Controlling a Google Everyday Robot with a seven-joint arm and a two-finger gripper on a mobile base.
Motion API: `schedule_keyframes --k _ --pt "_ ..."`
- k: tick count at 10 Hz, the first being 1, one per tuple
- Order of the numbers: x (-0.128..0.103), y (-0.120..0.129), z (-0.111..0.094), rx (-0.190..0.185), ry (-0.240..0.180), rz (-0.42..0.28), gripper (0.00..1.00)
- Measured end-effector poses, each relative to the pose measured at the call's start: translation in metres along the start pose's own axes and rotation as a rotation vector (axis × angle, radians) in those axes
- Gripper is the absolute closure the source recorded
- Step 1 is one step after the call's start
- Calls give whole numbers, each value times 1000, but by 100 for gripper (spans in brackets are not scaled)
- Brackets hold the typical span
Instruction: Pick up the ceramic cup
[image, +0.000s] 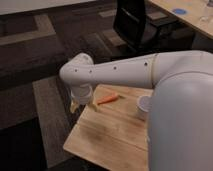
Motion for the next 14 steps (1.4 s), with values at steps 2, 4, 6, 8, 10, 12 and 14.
schedule_keyframes --k 2,4,6,8,10,12,14 --pt "-5 -19 -9 -33 -16 3 35" --pt "-6 -60 -17 -46 -19 3 35" --pt "-4 -134 -32 41 3 -18 35" --pt "-5 -150 -37 73 9 -21 35" --pt "-5 -149 -37 73 9 -23 35" --pt "-4 -149 -36 76 11 -25 35" --pt "-11 -166 -45 148 -22 -33 35"
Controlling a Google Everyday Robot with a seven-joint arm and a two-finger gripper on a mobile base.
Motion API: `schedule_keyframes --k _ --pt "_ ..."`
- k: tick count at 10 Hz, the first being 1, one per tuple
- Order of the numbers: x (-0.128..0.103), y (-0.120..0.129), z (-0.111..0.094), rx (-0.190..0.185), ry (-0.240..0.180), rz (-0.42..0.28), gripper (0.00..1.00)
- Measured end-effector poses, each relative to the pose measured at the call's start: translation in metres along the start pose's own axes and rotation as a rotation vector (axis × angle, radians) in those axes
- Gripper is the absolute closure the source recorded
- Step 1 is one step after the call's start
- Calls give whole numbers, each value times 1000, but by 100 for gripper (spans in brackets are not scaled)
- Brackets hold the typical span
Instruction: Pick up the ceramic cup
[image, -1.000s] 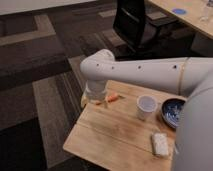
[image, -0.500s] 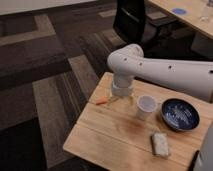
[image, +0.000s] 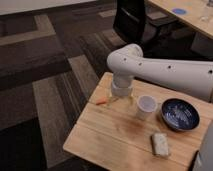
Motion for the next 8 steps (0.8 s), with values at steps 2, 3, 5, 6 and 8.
schedule_keyframes --k 2,3,5,6,8 --pt "-9 -29 -8 84 -30 27 35" --pt "-9 -35 -8 89 -32 36 35" --pt "-10 -52 -2 106 -26 41 35" --pt "-9 -63 4 111 -17 45 35" --pt "-13 -72 13 104 -15 42 35"
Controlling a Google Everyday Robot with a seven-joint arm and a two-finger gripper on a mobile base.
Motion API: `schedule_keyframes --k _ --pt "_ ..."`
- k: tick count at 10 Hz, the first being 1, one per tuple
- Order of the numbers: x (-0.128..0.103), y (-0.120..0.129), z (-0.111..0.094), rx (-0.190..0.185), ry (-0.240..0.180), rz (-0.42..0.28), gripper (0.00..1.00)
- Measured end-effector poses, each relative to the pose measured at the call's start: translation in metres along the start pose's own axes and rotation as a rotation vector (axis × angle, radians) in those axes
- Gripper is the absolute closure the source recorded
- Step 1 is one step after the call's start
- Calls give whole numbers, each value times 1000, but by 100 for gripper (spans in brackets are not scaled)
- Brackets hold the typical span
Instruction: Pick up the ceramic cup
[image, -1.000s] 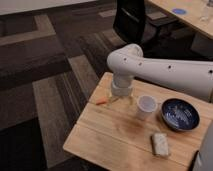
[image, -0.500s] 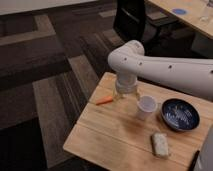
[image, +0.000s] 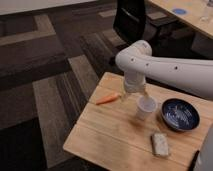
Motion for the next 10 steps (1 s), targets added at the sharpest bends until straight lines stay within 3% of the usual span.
schedule_keyframes --k 4,7,10 --pt "1 -11 24 -48 12 -23 35" --pt "3 -16 50 -124 24 -59 35" --pt "7 -23 71 -173 35 -75 35"
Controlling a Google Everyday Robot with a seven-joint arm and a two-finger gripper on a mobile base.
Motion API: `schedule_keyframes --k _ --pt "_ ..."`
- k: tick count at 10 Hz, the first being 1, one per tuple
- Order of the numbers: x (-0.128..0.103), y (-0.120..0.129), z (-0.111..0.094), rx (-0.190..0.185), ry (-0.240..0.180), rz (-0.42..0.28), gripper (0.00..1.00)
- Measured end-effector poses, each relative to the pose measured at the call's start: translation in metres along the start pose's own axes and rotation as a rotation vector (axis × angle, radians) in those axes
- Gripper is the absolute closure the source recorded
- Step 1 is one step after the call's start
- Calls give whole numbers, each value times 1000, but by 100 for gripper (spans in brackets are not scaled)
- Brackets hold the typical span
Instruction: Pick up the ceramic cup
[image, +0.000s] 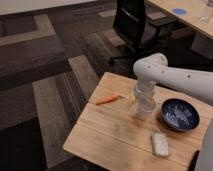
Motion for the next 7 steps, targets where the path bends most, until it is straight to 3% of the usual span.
schedule_keyframes --k 1,2,4,6,7 --pt "3 -4 8 5 12 -12 35" --pt "6 -8 19 39 39 -36 39" --pt "7 -13 23 91 49 -47 56" --pt "-9 -1 2 186 -8 -61 91" --pt "-13 7 -11 212 -30 -63 99"
